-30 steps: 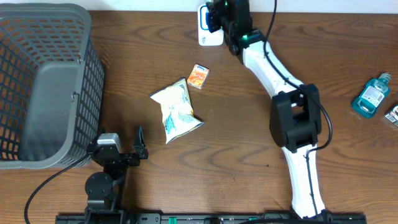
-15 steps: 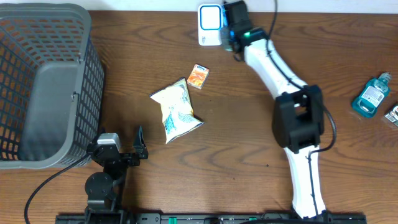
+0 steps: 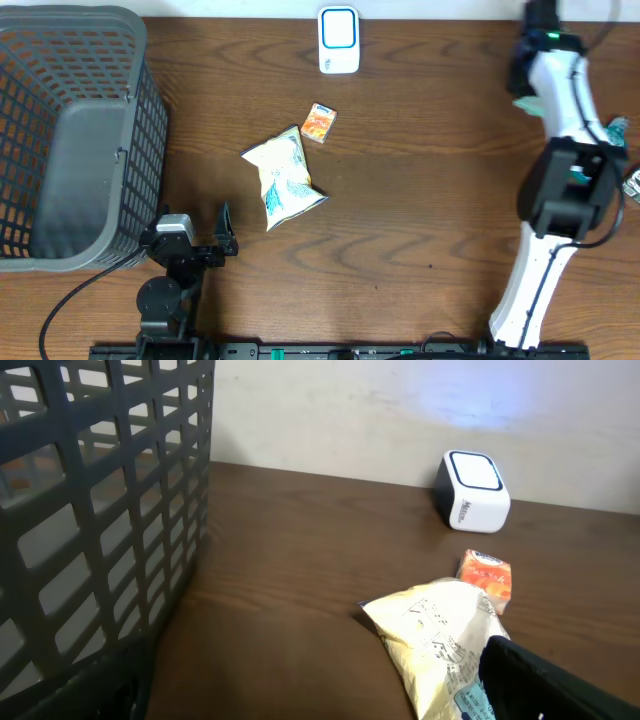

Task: Scan the item barcode
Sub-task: 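Carry the wipes to the table's right side and release them, then grasp the orange Kleenex packet with the right gripper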

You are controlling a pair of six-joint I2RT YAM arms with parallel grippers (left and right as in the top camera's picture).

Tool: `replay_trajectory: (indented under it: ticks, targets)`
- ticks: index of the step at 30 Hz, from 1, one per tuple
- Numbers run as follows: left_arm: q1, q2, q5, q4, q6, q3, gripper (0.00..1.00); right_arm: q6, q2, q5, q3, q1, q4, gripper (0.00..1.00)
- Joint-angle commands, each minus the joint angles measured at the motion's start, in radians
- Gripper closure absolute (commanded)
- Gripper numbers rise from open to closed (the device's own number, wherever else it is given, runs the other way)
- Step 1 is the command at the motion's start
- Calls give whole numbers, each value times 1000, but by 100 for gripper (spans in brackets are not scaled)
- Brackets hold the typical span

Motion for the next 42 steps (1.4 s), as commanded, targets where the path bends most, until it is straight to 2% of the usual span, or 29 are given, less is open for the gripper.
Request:
replay_trajectory:
  ticks: [1,2,4,5,8,13,15,17,20,22,23,25,29,34,37,42]
  targets:
    - [-2,-3,-2,-31,-5,-19,2,16,-37,-7,7,-53,-5,97]
    - [-2,-3,-2,-31,-5,-19,3,16,-37,-7,7,-70,-5,88]
    - [-2,-3,-2,-31,-5,-19,2,16,-37,-8,7,-86,-4,15]
    - [-2,-3,-2,-31,-5,-19,2,15,-39,-12,9,-87,-5,1]
    - [-2,-3,-2,-31,-5,-19,2,16,-60,-91,16,-76,-21,1]
    - [-2,-3,-2,-31,-5,-19,2,55,-166,-438,16,-2,-32,1]
    - [-2,-3,-2,-31,-5,-19,2,138,-224,-676,16,90,-54,1]
    - [-2,-3,-2,-31,-5,-19,2,143,-229,-801,16,182,-56,1]
    - [-2,-3,-2,-31,-5,-19,2,150,-212,-881,14,287,-63,1]
    - [-2,-3,-2,-31,-5,-19,2,151,-173,-884,13,428,-92,1]
    - [-2,-3,-2,-31,-5,-19,2,169,-163,-884,13,453,-101,1]
    - [-2,-3,-2,-31,-5,-19,2,253,-138,-864,12,500,-118,11]
    - [-2,-3,-2,-31,-5,-19,2,412,-66,-810,12,583,-103,38]
    - [-2,-3,-2,-31,-5,-19,2,428,32,-786,12,651,-37,50]
    - [-2,-3,-2,-31,-5,-19,2,479,65,-687,12,661,-30,50]
    - [-2,-3,-2,-31,-5,-19,2,479,66,-648,12,660,-19,39]
